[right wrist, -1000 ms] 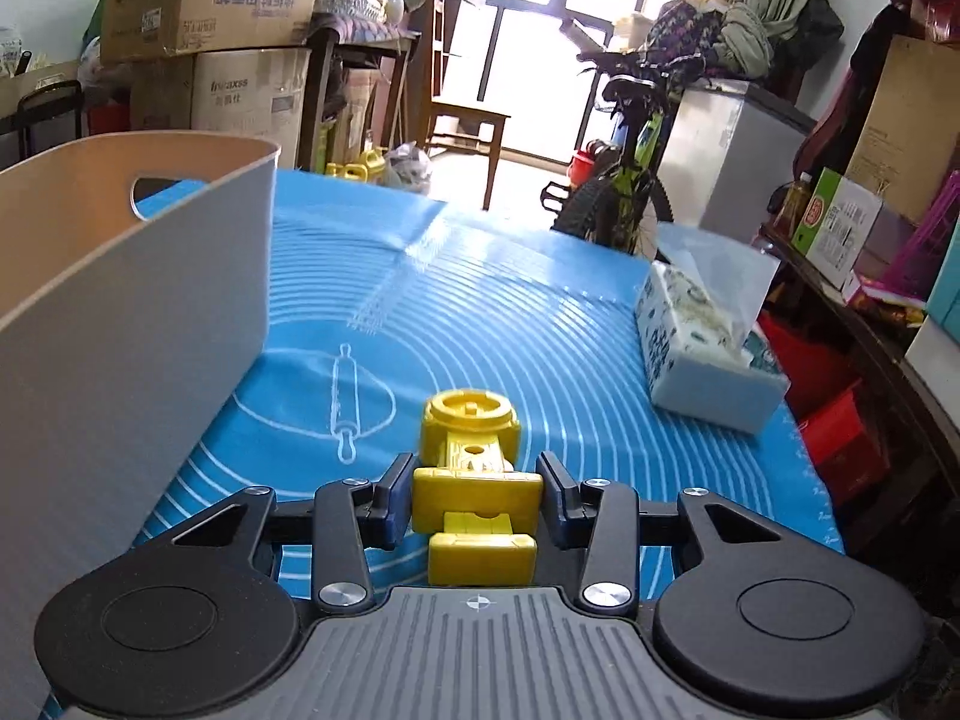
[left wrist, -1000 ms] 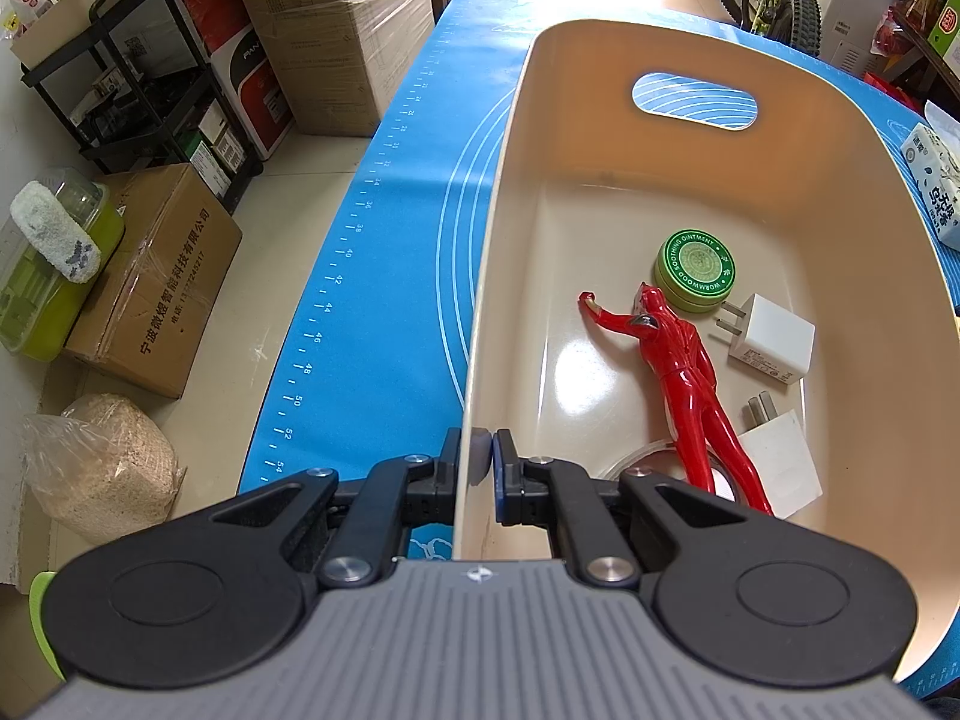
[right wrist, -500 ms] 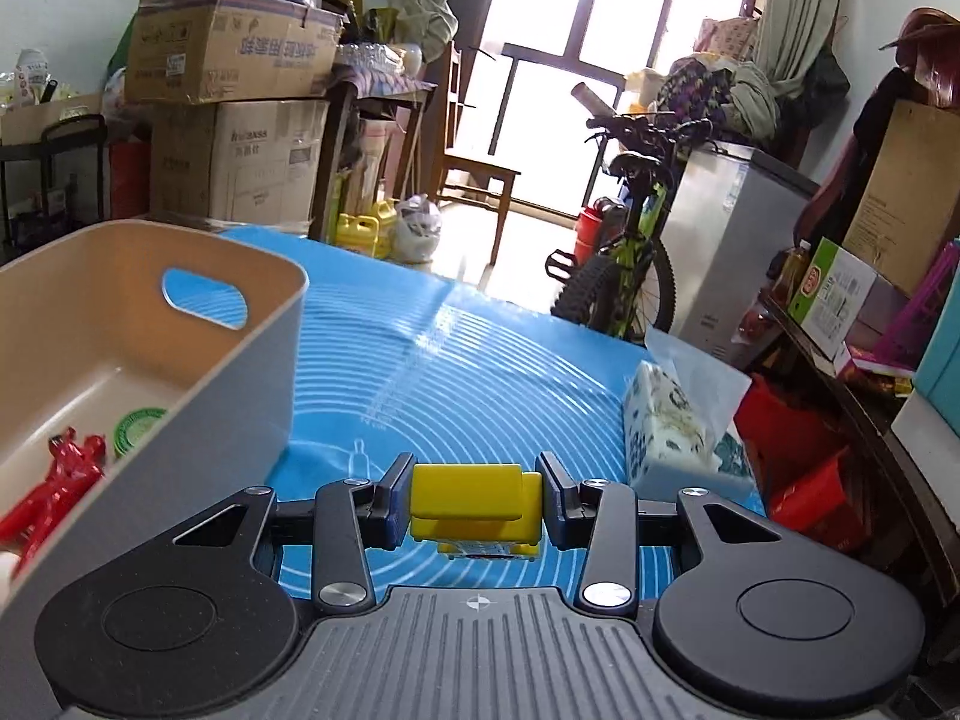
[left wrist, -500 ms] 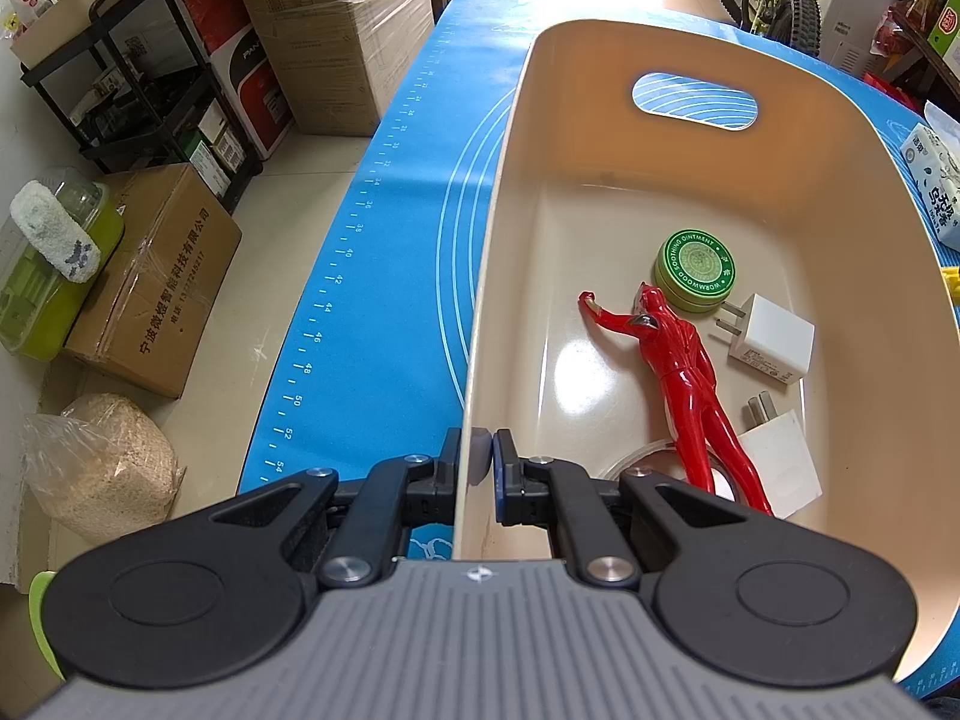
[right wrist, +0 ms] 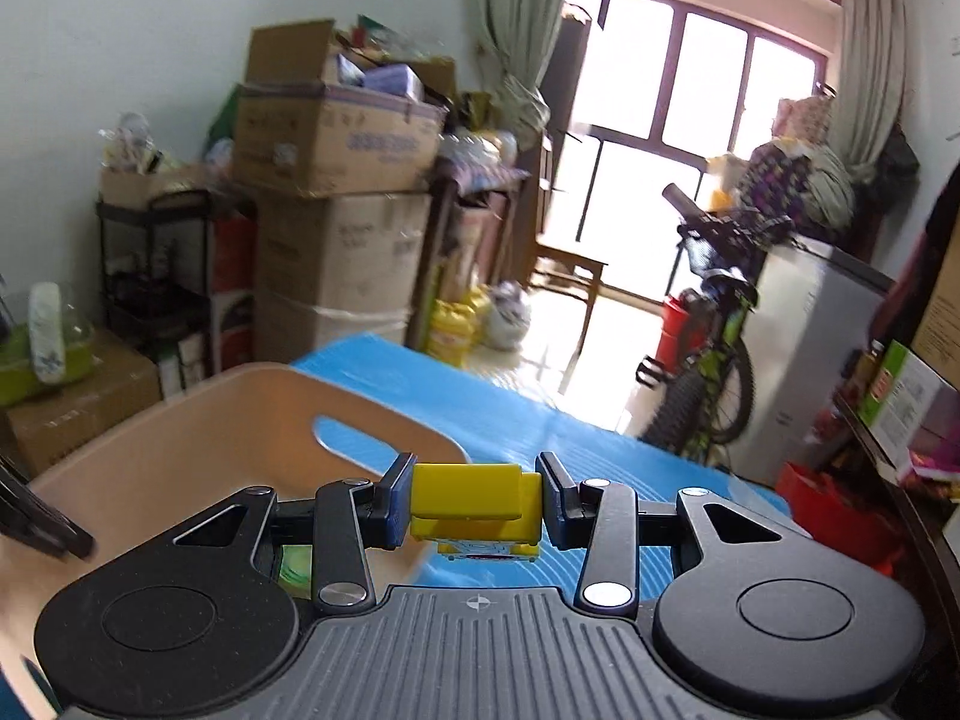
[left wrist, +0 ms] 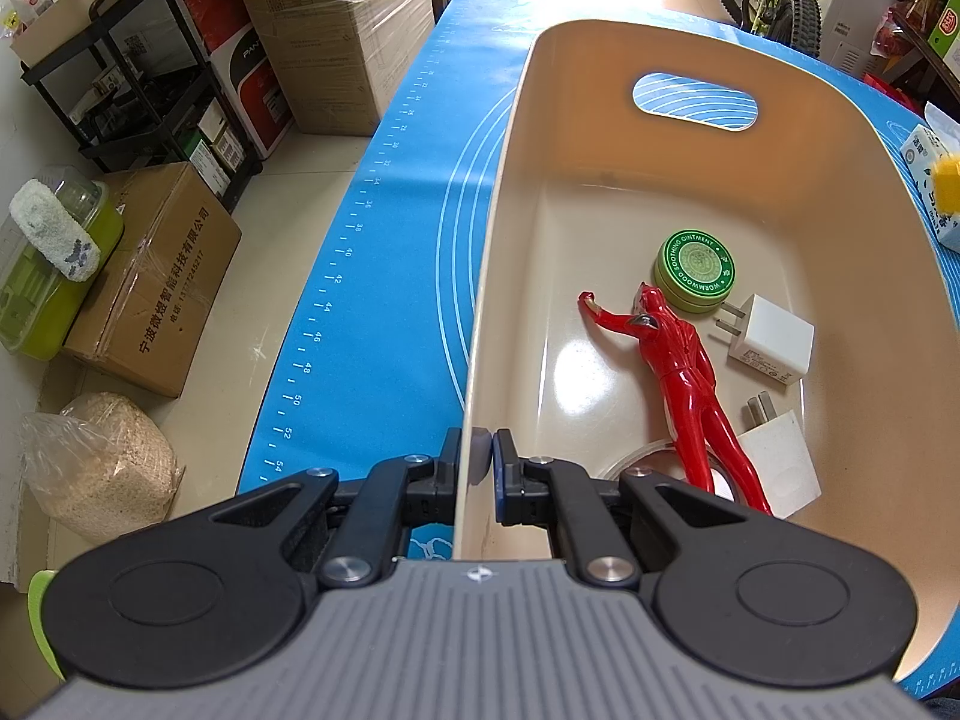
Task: Organize rigid objects
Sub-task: 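Carry the yellow toy part into the basket and open the right gripper, then move the right gripper to the black handheld device and grasp it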
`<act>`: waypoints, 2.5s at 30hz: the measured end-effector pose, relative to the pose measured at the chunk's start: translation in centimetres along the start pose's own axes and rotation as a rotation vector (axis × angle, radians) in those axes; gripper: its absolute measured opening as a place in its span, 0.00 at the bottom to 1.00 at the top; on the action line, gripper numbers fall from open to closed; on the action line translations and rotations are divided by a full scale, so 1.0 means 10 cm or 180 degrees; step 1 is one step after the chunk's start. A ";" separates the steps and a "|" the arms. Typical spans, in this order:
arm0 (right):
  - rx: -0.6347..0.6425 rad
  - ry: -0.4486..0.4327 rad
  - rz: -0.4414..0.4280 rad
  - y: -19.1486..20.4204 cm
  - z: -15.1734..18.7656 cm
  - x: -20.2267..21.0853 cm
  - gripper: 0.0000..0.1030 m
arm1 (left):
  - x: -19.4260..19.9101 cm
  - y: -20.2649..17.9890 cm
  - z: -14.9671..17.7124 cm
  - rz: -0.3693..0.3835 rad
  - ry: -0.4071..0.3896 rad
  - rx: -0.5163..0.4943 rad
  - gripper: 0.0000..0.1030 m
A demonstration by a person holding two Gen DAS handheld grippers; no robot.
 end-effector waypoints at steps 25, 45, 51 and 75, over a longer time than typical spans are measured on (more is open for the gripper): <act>-0.0039 0.0921 -0.0680 0.95 0.32 -0.63 0.46 | -0.01 -0.01 0.00 0.0004 0.0002 0.0002 0.10; -0.0254 0.0915 -0.0601 0.75 0.37 -0.30 0.88 | -0.02 -0.03 0.00 0.0010 0.0002 0.0005 0.10; -0.0593 0.0732 -0.0407 0.33 0.39 -0.11 0.89 | -0.02 -0.03 0.01 0.0012 0.0006 0.0002 0.10; -0.1413 0.0992 0.0361 -0.79 1.72 -0.46 0.85 | -0.01 0.00 0.01 0.0004 0.0007 -0.0004 0.11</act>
Point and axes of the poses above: each gripper's, at about its wrist camera, not at the fingertips, and x roughly against the way its jaws point, y to its left, z to its underside, the point moved 3 cm from there along -x, roughly the way its jaws point, and after that the axes turned 9 degrees about y, right-handed, at the moved point
